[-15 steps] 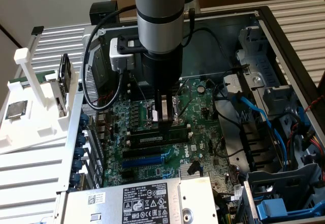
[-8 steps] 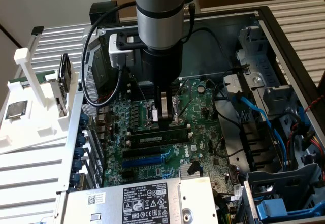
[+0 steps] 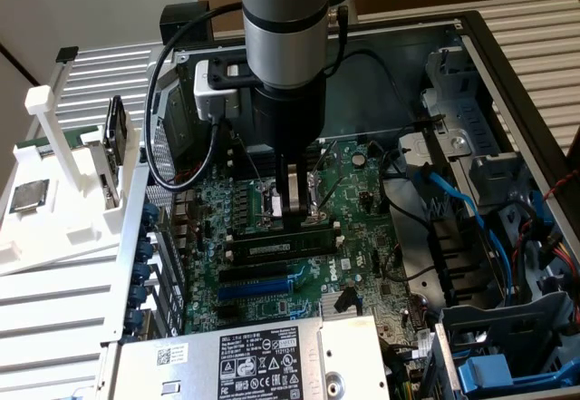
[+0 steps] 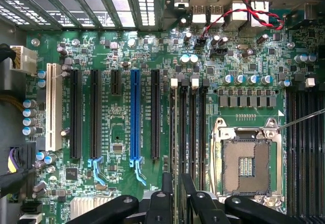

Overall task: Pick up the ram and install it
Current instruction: 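Press down the ram until it locks into place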

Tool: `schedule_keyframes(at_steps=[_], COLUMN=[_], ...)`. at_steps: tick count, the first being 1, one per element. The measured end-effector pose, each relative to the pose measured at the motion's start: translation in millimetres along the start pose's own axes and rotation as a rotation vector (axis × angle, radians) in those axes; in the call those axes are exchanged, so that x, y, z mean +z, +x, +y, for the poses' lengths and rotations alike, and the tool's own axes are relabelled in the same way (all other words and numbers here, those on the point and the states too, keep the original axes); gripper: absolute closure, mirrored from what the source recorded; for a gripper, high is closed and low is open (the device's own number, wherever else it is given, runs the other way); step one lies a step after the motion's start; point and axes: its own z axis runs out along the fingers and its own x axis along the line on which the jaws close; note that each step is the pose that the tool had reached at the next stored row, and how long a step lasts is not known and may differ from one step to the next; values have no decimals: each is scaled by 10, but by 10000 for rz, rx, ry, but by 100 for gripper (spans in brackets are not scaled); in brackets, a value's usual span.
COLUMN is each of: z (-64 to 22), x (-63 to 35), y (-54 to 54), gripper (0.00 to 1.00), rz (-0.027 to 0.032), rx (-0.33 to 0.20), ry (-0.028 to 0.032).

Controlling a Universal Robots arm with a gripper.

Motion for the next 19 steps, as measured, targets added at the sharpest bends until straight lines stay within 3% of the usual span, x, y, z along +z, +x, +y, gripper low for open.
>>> schedule_keyframes(at_steps=[3,4,19], z=[0,0,13], x=[0,0,7], y=[0,0,-8], gripper=[80,88,88], rz=[0,0,1], rx=[0,0,5], ry=[0,0,1])
